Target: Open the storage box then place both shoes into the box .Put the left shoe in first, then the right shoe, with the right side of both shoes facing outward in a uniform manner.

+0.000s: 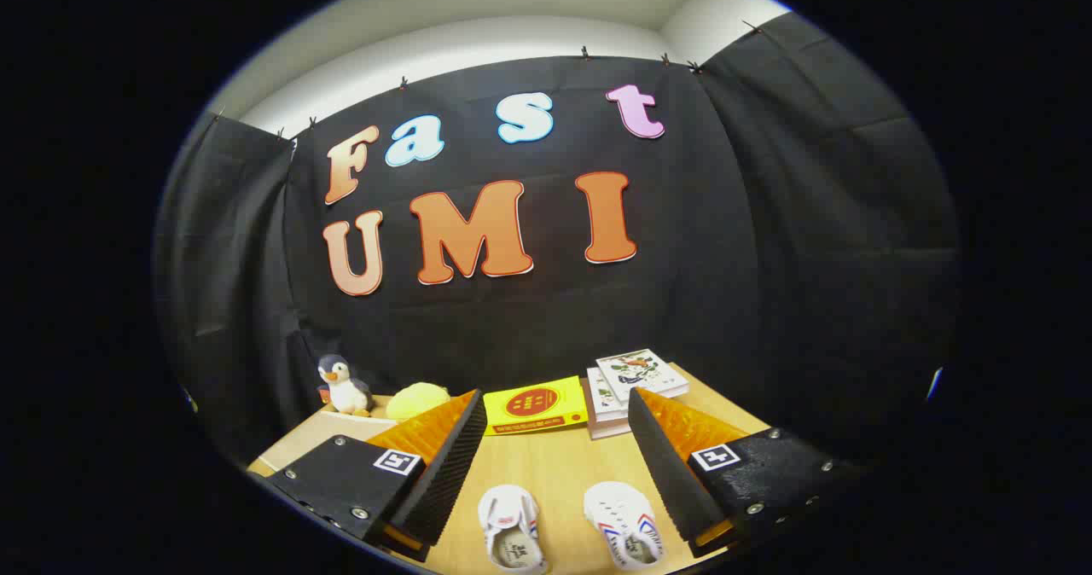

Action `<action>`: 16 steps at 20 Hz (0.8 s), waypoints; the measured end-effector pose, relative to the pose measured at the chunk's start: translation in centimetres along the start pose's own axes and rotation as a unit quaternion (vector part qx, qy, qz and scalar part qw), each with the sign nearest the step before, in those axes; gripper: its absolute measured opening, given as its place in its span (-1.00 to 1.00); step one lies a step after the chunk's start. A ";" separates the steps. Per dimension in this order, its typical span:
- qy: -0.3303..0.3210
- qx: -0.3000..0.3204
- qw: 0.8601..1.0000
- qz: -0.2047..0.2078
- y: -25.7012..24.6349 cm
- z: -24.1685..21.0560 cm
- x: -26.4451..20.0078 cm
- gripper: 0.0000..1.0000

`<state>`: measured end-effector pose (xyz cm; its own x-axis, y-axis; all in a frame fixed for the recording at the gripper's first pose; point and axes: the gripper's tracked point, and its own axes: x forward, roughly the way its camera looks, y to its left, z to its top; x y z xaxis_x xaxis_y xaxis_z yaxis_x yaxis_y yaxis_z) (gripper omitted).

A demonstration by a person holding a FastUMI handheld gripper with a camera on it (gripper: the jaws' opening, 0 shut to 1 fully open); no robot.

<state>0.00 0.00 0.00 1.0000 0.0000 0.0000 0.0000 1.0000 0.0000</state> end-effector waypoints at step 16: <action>0.070 -0.014 0.997 0.043 4.8 -4.2 -0.7 0.99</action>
<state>-0.74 4.81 -4.21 0.9866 0.0839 -0.1400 -0.0877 0.9959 -0.0211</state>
